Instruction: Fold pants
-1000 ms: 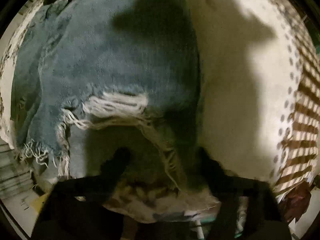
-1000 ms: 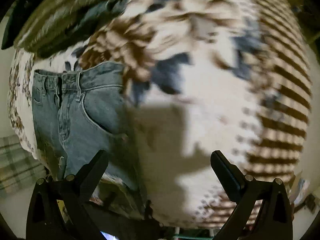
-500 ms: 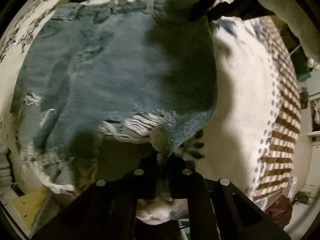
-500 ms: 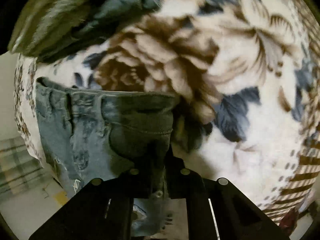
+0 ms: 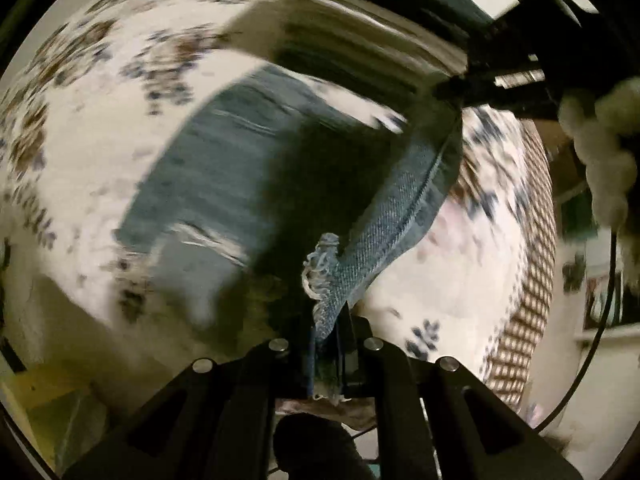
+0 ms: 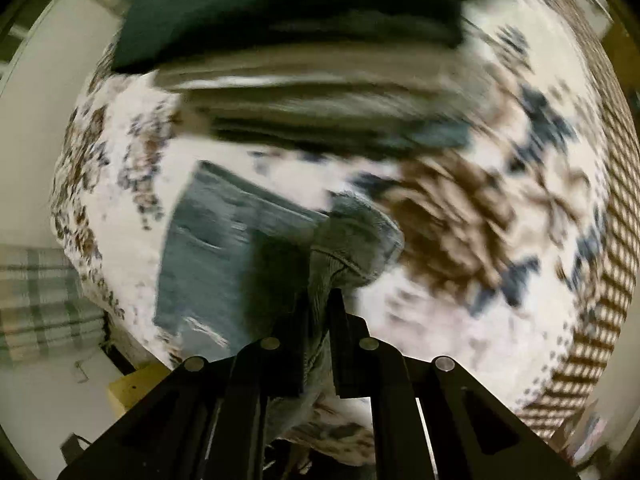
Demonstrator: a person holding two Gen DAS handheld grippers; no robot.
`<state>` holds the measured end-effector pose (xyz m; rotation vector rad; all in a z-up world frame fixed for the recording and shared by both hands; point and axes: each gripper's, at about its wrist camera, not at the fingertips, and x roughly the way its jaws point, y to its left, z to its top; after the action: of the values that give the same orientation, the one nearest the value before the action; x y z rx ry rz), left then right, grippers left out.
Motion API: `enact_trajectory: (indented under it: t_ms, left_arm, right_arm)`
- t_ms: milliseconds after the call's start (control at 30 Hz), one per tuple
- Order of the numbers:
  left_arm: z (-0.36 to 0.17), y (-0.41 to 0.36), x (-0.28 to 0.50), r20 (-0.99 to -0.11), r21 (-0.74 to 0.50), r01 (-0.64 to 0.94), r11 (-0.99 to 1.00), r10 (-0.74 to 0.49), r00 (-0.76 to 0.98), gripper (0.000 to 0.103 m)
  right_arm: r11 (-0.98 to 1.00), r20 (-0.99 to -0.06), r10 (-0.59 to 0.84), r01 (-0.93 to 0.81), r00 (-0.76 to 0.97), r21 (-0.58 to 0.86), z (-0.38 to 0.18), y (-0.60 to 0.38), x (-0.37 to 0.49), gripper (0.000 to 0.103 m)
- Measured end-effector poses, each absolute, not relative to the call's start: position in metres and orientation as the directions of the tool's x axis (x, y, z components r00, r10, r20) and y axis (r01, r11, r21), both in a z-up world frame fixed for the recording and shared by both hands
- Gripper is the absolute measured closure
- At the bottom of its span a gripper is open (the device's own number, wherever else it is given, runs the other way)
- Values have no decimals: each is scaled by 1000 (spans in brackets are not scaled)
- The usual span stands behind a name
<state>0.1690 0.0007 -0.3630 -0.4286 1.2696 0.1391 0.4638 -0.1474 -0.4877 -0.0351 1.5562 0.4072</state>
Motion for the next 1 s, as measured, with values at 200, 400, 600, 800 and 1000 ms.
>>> enact_trajectory:
  t_ms: [200, 400, 600, 800, 1000]
  left_arm:
    - [-389, 59, 172, -949, -215, -457, 863, -74, 307, 98]
    - [-430, 118, 166, -959, -224, -581, 783, -69, 276, 98]
    - [-476, 144, 168, -964, -227, -610, 759, -88, 250, 97]
    - [-493, 176, 157, -948, -308, -679, 666, -152, 281, 94]
    - [-472, 196, 135, -932, -332, -737, 589, -82, 354, 59]
  right_arm:
    - [914, -979, 199, -354, -32, 197, -499, -26, 476, 94]
    - [898, -990, 133, -417, -49, 141, -546, 75, 479, 94]
    - [889, -998, 15, -457, -56, 39, -588, 135, 478, 94]
    - [894, -996, -40, -448, -83, 1, -606, 149, 481, 87]
    - [898, -981, 113, -407, -155, 168, -580, 128, 477, 42]
